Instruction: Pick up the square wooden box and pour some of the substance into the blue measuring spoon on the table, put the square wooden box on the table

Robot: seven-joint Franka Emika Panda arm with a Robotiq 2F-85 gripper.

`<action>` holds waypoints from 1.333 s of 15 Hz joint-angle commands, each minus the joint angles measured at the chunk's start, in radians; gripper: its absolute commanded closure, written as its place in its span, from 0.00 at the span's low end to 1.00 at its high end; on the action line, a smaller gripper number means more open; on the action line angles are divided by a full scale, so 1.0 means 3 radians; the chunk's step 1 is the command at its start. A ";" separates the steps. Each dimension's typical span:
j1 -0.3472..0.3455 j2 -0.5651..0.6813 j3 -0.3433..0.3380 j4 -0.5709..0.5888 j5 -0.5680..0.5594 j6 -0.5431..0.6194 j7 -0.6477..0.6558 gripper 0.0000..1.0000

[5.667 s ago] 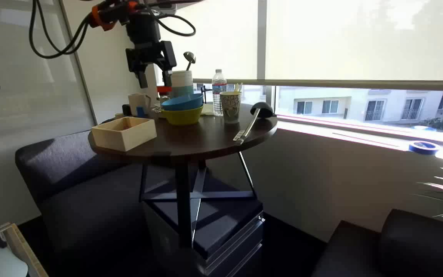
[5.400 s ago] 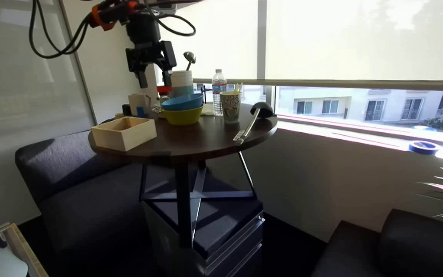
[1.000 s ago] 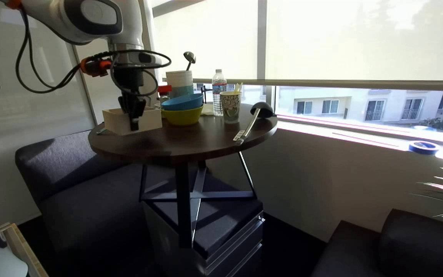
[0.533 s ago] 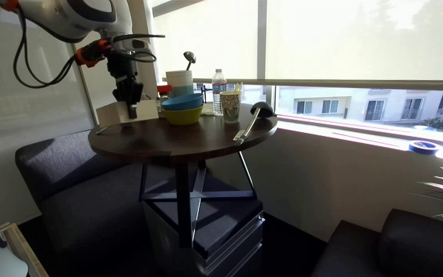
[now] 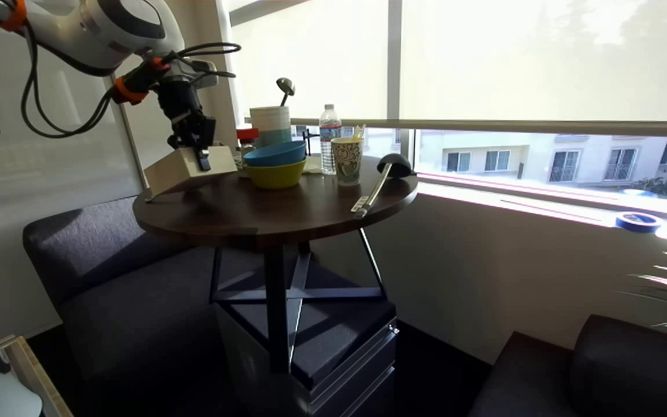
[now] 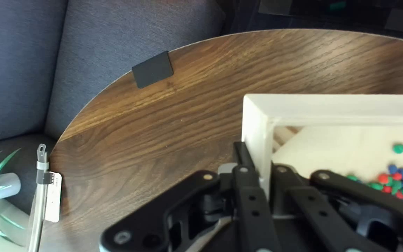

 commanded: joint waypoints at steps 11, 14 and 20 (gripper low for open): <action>0.0325 0.0105 0.0343 0.0271 -0.0857 -0.0342 -0.0159 0.98; 0.0423 0.0194 0.0425 0.0382 -0.1079 -0.0484 -0.0186 0.98; 0.0539 0.0425 0.0460 0.0539 -0.1536 -0.0611 -0.0179 0.98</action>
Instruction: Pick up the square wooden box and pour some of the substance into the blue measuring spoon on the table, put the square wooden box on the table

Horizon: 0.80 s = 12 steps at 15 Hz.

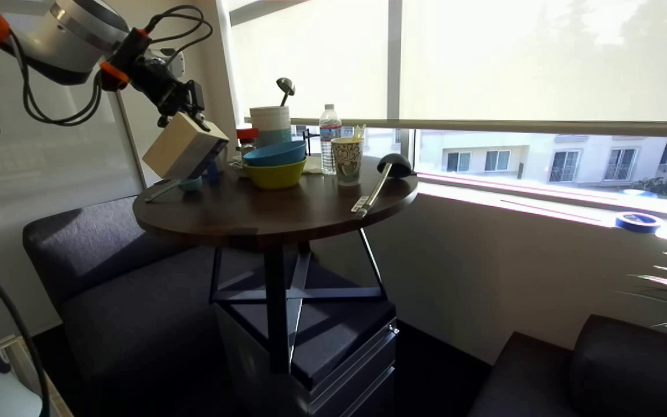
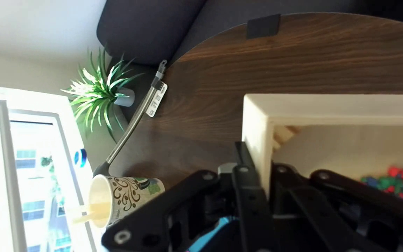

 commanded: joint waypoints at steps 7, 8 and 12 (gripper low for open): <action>0.0134 0.0189 0.0002 0.0123 -0.0257 -0.0068 -0.0008 0.98; 0.0159 0.0195 0.0022 0.0135 -0.0287 -0.0077 -0.0013 0.98; 0.0255 0.0215 0.0102 0.0145 -0.0461 -0.0194 0.0002 0.98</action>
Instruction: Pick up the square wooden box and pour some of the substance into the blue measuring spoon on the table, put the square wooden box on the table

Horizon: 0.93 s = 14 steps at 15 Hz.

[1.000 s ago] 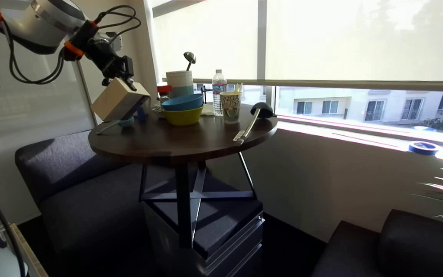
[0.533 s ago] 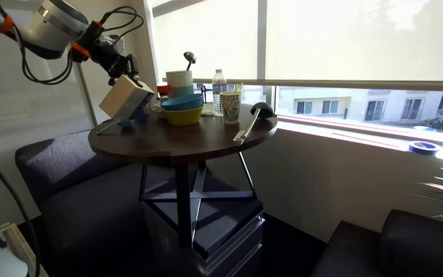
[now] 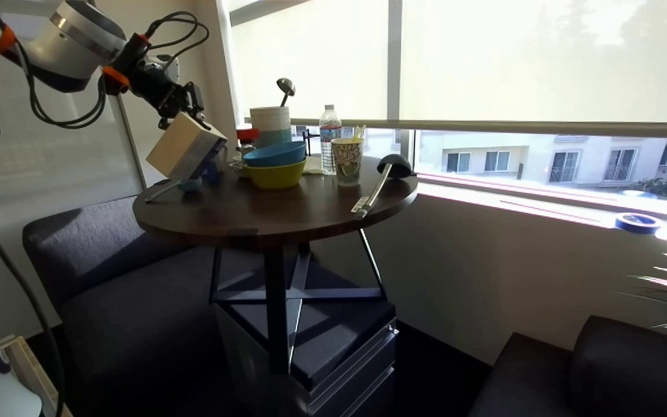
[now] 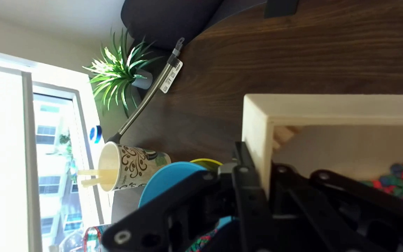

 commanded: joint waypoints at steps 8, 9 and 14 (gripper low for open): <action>0.0181 0.0111 0.0102 0.0079 -0.0471 -0.0394 0.0038 0.98; 0.0189 0.0128 0.0104 0.0082 -0.0483 -0.0388 0.0043 0.98; 0.0211 0.0222 0.0127 0.0101 -0.0579 -0.0482 0.0138 0.98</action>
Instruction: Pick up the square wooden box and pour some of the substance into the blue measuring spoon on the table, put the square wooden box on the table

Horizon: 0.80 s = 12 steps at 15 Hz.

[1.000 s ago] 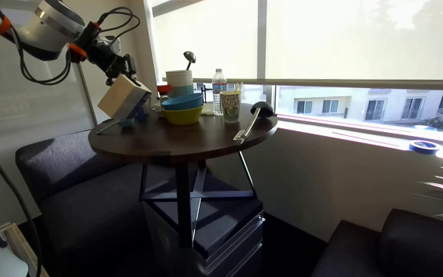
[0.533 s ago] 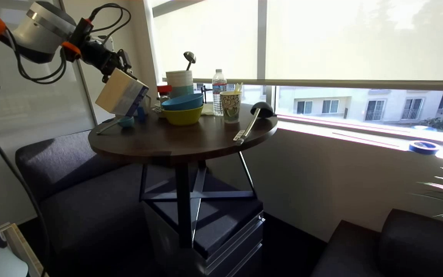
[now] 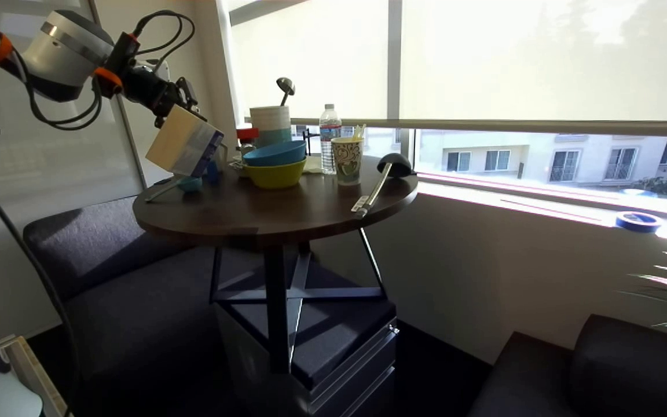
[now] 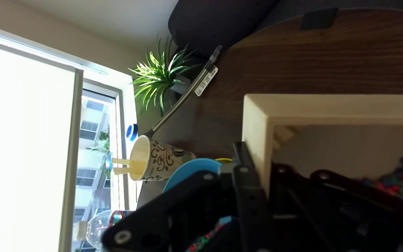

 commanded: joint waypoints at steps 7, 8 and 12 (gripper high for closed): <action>0.0103 0.0280 0.0076 0.0170 -0.0319 -0.0367 0.0205 0.98; 0.0117 0.0309 0.0082 0.0181 -0.0345 -0.0385 0.0215 0.98; 0.0166 0.0402 0.0104 0.0227 -0.0444 -0.0473 0.0260 0.98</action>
